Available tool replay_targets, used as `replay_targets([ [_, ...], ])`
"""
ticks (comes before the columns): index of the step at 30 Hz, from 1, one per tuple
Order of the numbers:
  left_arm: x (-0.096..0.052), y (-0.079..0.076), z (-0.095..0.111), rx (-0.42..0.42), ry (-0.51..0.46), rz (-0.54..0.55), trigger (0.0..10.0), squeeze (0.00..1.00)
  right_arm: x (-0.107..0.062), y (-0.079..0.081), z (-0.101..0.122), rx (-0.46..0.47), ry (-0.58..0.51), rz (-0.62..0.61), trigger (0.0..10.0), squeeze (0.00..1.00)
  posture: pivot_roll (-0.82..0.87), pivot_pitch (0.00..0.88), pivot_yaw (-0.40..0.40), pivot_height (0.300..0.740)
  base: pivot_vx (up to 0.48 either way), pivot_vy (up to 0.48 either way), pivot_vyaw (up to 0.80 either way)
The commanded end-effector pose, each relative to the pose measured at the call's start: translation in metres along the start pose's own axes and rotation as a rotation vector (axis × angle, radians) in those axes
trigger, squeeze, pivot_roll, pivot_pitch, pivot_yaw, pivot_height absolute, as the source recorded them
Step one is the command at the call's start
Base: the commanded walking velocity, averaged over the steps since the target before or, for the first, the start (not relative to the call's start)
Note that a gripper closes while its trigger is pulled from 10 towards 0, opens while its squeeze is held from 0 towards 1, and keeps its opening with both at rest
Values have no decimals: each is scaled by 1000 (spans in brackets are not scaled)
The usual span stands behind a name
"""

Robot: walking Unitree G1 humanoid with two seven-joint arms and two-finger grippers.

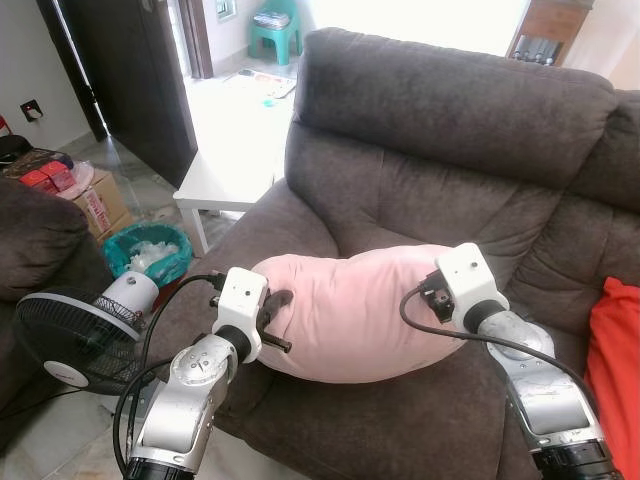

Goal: Move the pillow to the sofa from floor

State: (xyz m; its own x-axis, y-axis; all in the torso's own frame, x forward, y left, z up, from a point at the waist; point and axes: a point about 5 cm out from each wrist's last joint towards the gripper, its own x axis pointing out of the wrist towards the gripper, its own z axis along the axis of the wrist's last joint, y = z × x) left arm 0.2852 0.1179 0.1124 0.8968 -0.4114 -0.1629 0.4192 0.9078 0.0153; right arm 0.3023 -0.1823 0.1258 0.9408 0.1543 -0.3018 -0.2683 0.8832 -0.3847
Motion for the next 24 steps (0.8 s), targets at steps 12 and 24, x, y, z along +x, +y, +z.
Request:
replay_targets([
  [12,5,-5,2,67,-4,-1,10000,0,2,-9,20,-77,-67,-68,10000,0,76,37,-85,740,0,0,0],
  [24,6,30,-1,52,19,322,10000,0,2,-24,10,-172,-3,-151,10000,0,73,39,-85,740,0,0,0],
])
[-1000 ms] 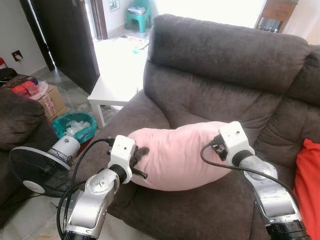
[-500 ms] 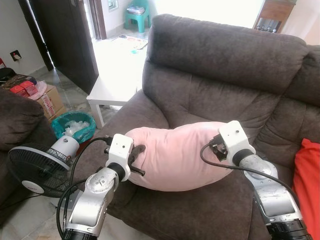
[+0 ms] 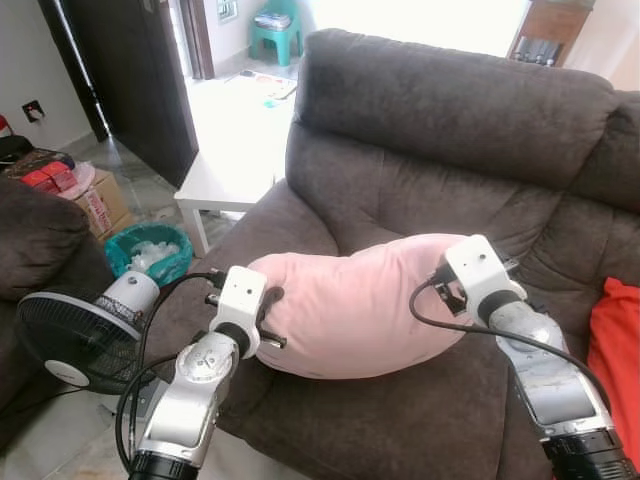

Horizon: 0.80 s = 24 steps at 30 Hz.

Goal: Move the pillow to the sofa from floor

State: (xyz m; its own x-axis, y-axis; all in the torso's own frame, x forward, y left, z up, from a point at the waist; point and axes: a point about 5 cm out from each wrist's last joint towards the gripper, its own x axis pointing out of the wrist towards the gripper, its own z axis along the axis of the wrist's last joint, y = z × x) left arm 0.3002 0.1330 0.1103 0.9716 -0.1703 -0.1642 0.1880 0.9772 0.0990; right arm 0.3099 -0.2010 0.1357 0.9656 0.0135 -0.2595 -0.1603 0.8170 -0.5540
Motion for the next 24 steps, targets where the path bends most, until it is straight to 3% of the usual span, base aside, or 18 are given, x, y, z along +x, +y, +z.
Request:
replay_targets([
  [1,0,24,-1,-49,7,201,10000,0,1,-5,7,-10,-32,-28,10000,0,76,38,-84,740,0,0,0],
  [6,-2,37,-1,-89,-2,312,10000,0,1,-10,8,-1,-30,-82,10000,0,76,37,-84,740,0,0,0],
  [16,3,19,-2,-123,-6,226,10000,0,2,-9,-1,33,-6,-97,10000,0,73,34,-86,740,0,0,0],
  [19,10,-11,8,-75,-46,-26,10000,0,2,3,-19,104,44,-84,10000,0,76,32,-86,740,0,0,0],
  [21,11,-24,10,-54,-52,-133,10000,0,3,8,-26,114,63,-86,10000,0,76,32,-86,740,0,0,0],
  [24,13,-35,11,-60,-44,-207,10000,0,2,16,-41,174,86,-104,10000,0,74,27,-84,740,0,0,0],
])
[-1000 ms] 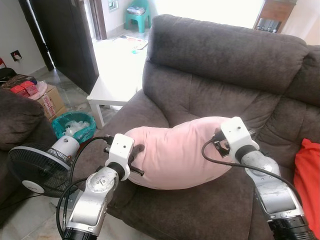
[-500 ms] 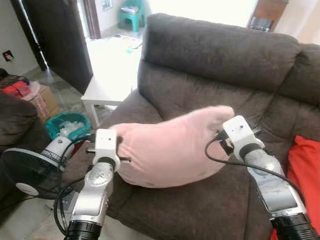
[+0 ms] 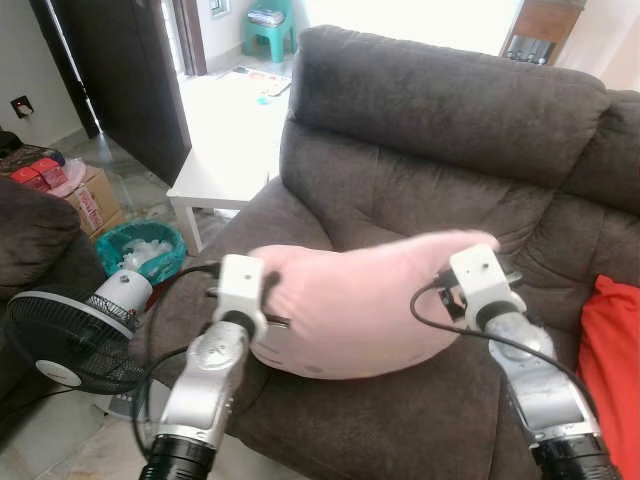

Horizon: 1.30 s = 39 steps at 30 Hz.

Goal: Move the pillow to the sofa from floor

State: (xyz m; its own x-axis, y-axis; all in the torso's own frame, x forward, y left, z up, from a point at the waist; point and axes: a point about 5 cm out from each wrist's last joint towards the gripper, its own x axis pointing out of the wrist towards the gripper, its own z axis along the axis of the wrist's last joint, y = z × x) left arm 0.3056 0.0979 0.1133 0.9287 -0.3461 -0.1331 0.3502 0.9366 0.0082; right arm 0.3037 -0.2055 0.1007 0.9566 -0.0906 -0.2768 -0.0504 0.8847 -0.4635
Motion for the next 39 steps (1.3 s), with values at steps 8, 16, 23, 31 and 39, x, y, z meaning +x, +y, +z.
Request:
replay_targets([
  [8,19,18,6,-55,-16,132,10000,0,-11,19,-66,155,146,-55,10000,0,68,28,-83,740,0,0,0],
  [16,13,85,-6,-241,3,571,10000,0,-31,40,-124,162,280,-58,10000,0,66,31,-85,740,0,0,0],
  [23,12,90,-5,-254,-31,604,10000,0,-46,57,-151,165,364,-23,10000,0,73,37,-87,740,0,0,0],
  [31,30,26,-3,-99,-23,94,10000,0,-49,64,-161,175,387,-7,10000,0,75,38,-89,740,0,0,0],
  [39,29,23,-3,-96,-40,50,10000,0,-56,73,-173,211,437,23,10000,0,72,37,-88,740,0,0,0],
])
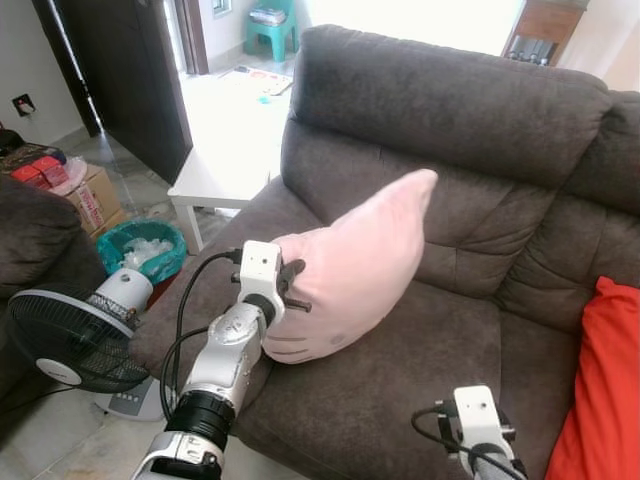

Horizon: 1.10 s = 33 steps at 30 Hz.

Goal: Move the pillow to the sofa from floor

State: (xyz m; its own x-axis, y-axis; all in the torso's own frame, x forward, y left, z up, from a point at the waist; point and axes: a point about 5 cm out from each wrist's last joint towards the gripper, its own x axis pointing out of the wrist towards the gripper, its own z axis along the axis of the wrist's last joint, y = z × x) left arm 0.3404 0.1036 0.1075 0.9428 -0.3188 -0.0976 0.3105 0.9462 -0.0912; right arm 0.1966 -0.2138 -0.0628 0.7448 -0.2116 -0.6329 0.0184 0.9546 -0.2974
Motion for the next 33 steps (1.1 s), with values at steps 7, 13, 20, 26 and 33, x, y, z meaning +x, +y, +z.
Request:
replay_targets([
  [7,-9,40,0,-34,-32,276,10000,0,-5,5,-21,23,83,29,10000,0,73,37,-90,740,0,0,0],
  [13,-26,74,-5,-146,-44,566,10000,0,-10,3,-35,23,139,34,10000,0,72,38,-98,740,0,0,0],
  [20,-19,52,-12,-92,2,397,10000,0,-10,3,-37,21,142,38,10000,0,71,35,-101,740,0,0,0],
  [26,-13,16,-15,42,17,104,10000,0,-9,5,-34,21,127,42,10000,0,69,28,-100,740,0,0,0],
  [33,-16,23,-13,59,-17,155,10000,0,-12,6,-38,31,144,44,10000,0,67,25,-98,740,0,0,0],
])
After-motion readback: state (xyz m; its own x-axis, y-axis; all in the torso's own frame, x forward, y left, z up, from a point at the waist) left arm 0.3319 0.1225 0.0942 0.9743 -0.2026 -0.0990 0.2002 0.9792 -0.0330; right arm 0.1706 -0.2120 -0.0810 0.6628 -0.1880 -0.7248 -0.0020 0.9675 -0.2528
